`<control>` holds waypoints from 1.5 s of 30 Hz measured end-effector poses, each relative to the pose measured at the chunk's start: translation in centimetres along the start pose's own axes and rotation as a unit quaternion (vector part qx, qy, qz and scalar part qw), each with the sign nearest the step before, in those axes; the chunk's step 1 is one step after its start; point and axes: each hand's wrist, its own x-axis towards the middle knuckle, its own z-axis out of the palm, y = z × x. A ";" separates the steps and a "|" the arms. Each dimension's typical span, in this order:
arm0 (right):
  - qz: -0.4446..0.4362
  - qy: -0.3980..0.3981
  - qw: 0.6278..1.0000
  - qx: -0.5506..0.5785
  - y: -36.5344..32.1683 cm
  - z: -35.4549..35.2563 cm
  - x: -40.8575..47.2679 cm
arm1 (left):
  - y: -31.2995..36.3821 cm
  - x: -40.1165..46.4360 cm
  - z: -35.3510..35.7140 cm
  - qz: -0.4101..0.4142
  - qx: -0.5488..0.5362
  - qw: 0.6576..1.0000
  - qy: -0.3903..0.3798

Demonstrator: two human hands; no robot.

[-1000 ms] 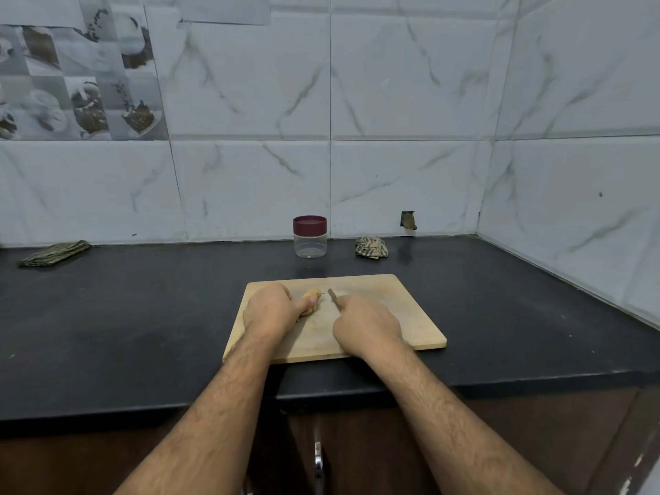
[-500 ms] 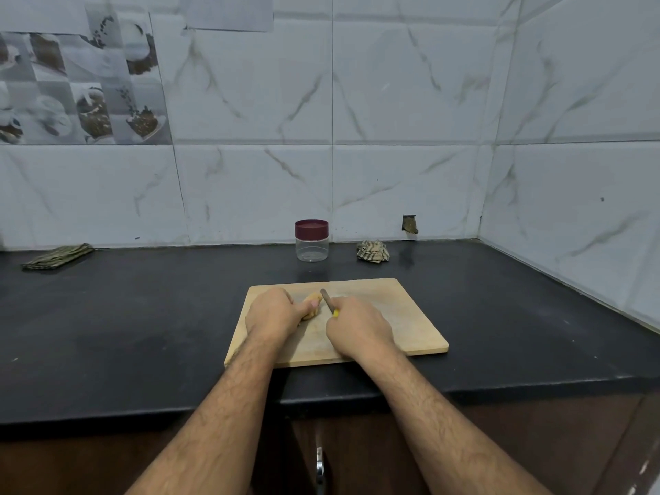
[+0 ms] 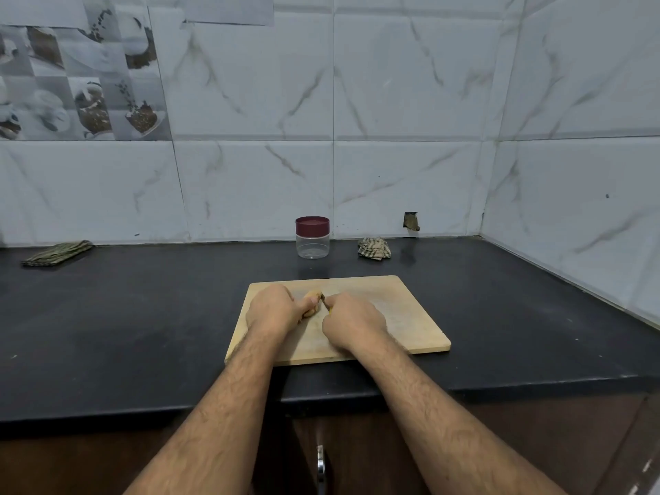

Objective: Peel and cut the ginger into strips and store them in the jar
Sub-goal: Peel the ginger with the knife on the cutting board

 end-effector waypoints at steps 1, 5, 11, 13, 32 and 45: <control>0.000 -0.002 1.000 -0.003 -0.1 0.0 0.1 | 0.0 0.0 0.0 -0.003 0.003 1.000 -0.003; 0.007 0.005 1.000 -0.005 0.3 0.0 0.0 | 0.0 0.1 -0.1 -0.007 0.015 1.000 -0.003; 0.015 0.020 1.000 0.009 1.7 -0.4 -0.4 | 0.0 0.4 -0.3 -0.012 0.017 1.000 -0.015; 0.009 0.018 1.000 0.002 1.9 -0.6 -0.5 | 0.0 0.5 -0.4 -0.013 0.025 1.000 -0.014; -0.027 0.042 0.998 -0.048 0.2 0.4 0.6 | -2.0 -0.7 -0.3 -0.024 0.043 0.996 0.080; 0.053 0.075 0.994 -0.062 3.5 0.1 0.4 | -2.0 -1.2 -0.3 -0.011 0.031 0.995 0.099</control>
